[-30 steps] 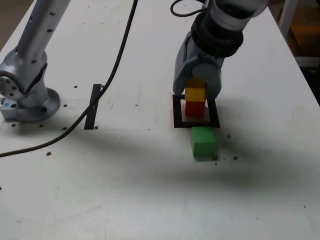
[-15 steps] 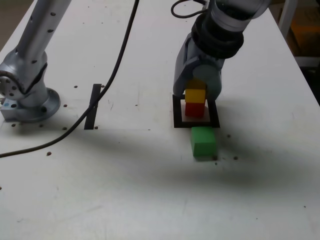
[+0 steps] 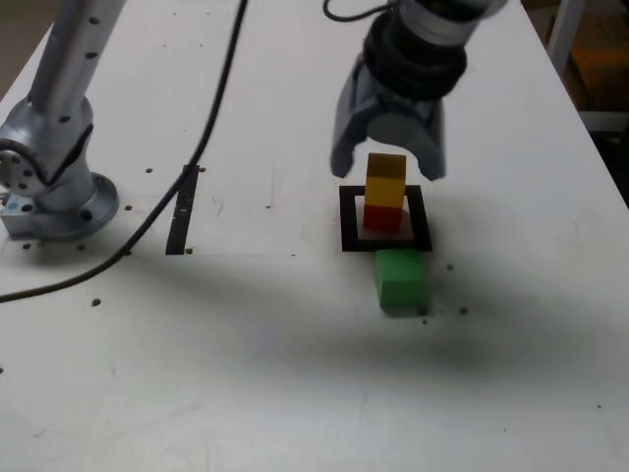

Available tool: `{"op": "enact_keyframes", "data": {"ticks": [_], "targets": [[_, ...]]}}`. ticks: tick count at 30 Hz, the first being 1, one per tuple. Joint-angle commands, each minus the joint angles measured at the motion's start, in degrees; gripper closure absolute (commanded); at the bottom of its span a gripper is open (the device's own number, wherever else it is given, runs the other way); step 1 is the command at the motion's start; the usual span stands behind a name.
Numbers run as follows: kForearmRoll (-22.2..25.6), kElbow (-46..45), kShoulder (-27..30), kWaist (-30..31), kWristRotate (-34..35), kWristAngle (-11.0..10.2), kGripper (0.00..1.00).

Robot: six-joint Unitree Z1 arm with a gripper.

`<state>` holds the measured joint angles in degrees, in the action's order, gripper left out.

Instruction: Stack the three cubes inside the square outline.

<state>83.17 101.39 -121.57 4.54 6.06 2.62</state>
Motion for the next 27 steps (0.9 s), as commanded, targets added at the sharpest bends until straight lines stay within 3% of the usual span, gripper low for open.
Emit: {"op": "enact_keyframes", "data": {"ticks": [1, 11, 19, 27], "targets": [[0.19, -1.18, 2.4, 0.77, 0.37, -0.33, 0.0], [0.51, -5.86, 10.88, 5.01, 6.49, -1.06, 0.01], [0.67, -4.0, 9.09, 10.66, 15.56, 2.52, 0.01], [2.22, 1.94, 3.37, 14.84, 19.67, 2.99, 0.01]]}}
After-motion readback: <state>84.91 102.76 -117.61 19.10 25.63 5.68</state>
